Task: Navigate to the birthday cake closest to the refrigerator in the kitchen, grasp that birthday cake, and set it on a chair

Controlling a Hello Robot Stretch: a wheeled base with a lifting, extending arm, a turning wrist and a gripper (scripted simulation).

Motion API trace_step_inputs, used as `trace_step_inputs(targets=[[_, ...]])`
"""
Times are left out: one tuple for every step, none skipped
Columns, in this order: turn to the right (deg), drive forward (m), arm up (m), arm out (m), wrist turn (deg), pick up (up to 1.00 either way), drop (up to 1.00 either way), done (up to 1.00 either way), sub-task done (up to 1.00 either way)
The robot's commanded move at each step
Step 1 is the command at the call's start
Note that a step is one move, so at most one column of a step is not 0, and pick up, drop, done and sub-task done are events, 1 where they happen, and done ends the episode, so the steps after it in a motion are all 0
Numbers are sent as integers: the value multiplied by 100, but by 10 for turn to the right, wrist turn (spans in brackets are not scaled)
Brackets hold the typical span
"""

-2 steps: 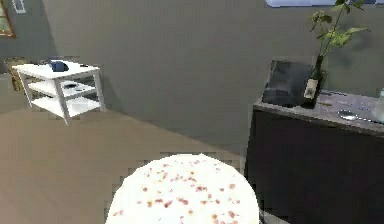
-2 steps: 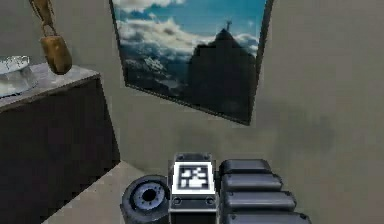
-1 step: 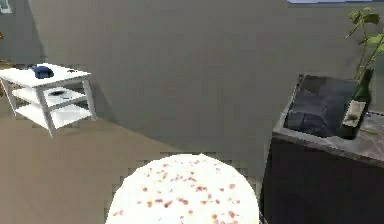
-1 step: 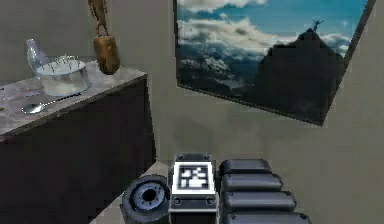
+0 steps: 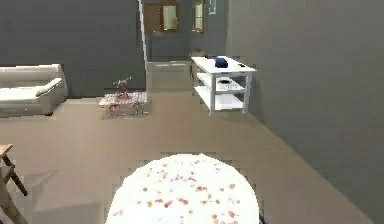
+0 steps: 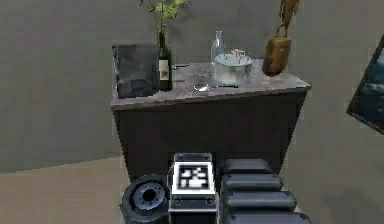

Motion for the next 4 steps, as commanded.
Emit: trace_step_inputs(targets=[[-90, 0, 0, 0, 0, 0, 0, 0, 0], [0, 85, 0, 0, 0, 0, 0, 0, 0], [-390, 0, 0, 0, 0, 0, 0, 0, 0], [0, 25, 0, 0, 0, 0, 0, 0, 0]])
